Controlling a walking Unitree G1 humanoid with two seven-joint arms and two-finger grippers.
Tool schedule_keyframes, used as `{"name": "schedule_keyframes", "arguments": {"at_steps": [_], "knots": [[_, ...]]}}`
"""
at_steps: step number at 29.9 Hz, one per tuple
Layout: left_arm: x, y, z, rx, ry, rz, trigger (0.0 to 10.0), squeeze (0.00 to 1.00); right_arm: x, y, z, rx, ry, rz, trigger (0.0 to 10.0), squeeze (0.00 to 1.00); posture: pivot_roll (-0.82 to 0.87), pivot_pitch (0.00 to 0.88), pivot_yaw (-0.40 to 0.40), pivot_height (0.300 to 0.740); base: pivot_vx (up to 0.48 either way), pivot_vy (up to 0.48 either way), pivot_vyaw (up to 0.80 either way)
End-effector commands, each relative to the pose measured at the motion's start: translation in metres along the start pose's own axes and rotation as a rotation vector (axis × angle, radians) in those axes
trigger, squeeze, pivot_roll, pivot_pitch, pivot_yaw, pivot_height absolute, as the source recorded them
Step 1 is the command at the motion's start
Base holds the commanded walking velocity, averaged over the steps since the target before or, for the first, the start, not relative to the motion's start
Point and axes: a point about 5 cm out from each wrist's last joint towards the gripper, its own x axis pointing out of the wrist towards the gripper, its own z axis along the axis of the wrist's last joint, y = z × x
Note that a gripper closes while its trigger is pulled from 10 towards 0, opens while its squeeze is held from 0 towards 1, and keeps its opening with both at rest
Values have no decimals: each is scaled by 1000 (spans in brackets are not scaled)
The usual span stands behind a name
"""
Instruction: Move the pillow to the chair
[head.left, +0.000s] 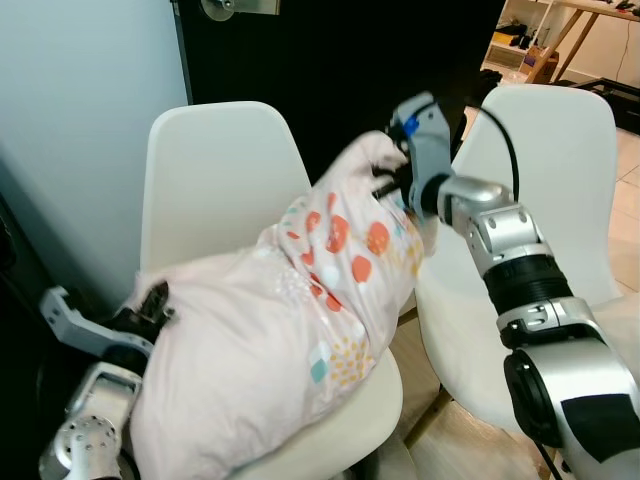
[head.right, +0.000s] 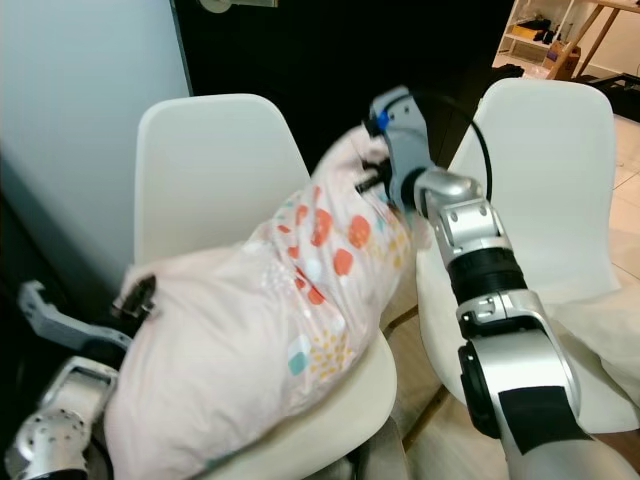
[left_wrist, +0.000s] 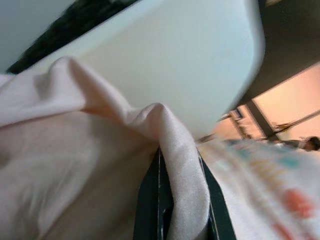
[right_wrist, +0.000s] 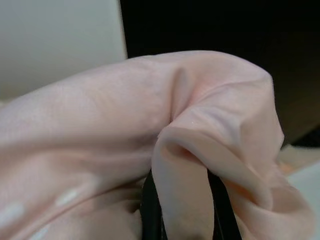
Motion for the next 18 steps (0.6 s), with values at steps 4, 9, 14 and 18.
{"name": "schedule_keyframes", "arguments": {"at_steps": [4, 9, 14, 18], "knots": [[2, -61, 23, 77, -61, -219, 0, 0, -5, -5, -33, -67, 164, 38, 10000, 0, -3, 0, -91, 446, 0, 0, 0], [-4, -71, 19, 111, -36, -239, 0, 0, -14, -7, -56, -110, 264, 89, 10000, 0, -6, 0, -88, 446, 0, 0, 0], [-24, -77, 9, 167, -9, -163, 0, 0, -30, -8, -95, -113, 384, 186, 10000, 0, -4, 0, -88, 446, 0, 0, 0], [-35, -86, 11, 226, -23, -111, 0, 0, -31, -13, -108, -123, 405, 154, 10000, 0, 5, 0, -88, 446, 0, 0, 0]]}}
